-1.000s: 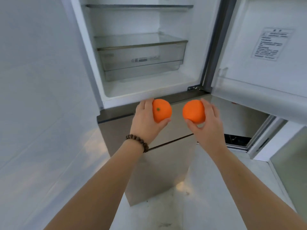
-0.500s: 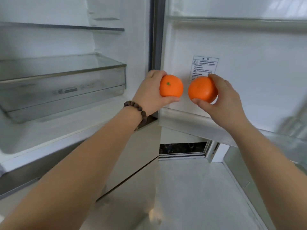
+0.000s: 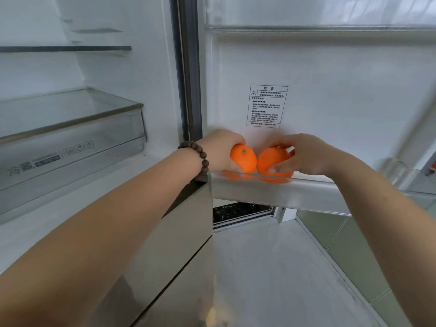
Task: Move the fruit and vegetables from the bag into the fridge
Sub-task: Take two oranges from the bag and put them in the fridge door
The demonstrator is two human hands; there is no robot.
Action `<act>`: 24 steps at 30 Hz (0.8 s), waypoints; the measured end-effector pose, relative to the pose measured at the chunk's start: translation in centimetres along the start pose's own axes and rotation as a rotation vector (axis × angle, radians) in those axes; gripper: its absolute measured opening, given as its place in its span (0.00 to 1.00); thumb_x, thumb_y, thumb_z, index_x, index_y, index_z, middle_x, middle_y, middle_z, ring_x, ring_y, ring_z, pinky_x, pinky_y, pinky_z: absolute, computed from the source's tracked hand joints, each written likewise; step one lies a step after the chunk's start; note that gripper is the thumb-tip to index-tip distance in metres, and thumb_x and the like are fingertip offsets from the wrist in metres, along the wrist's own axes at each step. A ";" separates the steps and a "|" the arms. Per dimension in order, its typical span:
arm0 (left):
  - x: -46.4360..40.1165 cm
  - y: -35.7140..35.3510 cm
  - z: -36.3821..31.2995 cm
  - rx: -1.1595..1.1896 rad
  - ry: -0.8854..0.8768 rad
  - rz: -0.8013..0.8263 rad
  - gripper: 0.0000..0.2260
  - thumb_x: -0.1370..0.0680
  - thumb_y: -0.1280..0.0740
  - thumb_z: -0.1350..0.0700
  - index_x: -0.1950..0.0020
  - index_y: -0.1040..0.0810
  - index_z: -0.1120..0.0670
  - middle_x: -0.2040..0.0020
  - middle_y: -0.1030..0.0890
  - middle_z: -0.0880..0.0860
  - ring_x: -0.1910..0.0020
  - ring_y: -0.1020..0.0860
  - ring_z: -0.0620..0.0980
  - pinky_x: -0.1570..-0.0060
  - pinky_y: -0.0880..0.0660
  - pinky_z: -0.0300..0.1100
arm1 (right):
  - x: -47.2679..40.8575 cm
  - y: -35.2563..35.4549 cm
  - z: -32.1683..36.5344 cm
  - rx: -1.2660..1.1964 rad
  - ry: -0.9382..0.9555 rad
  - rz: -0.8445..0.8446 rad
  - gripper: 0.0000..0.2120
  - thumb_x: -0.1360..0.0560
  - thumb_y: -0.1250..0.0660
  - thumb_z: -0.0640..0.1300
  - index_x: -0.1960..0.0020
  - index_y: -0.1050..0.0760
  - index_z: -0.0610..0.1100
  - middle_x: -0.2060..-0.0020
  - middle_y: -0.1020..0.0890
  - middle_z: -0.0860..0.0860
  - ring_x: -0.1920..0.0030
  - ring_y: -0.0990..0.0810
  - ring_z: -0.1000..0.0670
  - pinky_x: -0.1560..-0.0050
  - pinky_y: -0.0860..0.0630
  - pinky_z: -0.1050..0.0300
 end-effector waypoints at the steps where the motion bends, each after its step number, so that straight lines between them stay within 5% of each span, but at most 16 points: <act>1: -0.3 -0.6 0.0 -0.010 -0.009 0.027 0.31 0.33 0.26 0.43 0.34 0.28 0.54 0.41 0.23 0.54 0.43 0.25 0.54 0.43 0.27 0.48 | -0.1 -0.3 -0.2 0.025 -0.008 0.022 0.25 0.36 0.23 0.46 0.40 0.26 0.51 0.45 0.23 0.49 0.50 0.26 0.49 0.47 0.30 0.56; 7: -1.4 -1.7 0.1 -0.053 -0.039 0.094 0.31 0.31 0.28 0.41 0.34 0.28 0.54 0.40 0.23 0.55 0.44 0.25 0.54 0.44 0.27 0.48 | -0.3 -0.9 -1.4 0.046 -0.051 0.065 0.26 0.34 0.25 0.45 0.37 0.27 0.50 0.43 0.23 0.48 0.48 0.24 0.48 0.42 0.27 0.50; 14: -1.7 -1.7 0.1 -0.014 -0.007 0.093 0.37 0.31 0.28 0.42 0.27 0.37 0.55 0.31 0.30 0.55 0.34 0.31 0.54 0.37 0.33 0.45 | -0.3 -1.2 -2.6 0.000 -0.098 0.049 0.35 0.35 0.24 0.51 0.31 0.33 0.49 0.37 0.25 0.48 0.41 0.25 0.48 0.38 0.31 0.54; 24: 0.1 0.2 -2.0 0.199 0.032 -0.161 0.29 0.24 0.38 0.40 0.28 0.36 0.53 0.29 0.31 0.51 0.33 0.30 0.49 0.35 0.34 0.44 | 2.9 1.1 -1.8 -0.006 -0.100 -0.211 0.28 0.28 0.33 0.55 0.31 0.33 0.48 0.34 0.27 0.50 0.36 0.28 0.50 0.41 0.35 0.61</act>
Point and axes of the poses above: each hand's wrist, its own x-axis away from the middle knuckle, its own y-axis out of the back of the hand, z = x × y, the point moved 7 cm from there along -x, towards the middle knuckle
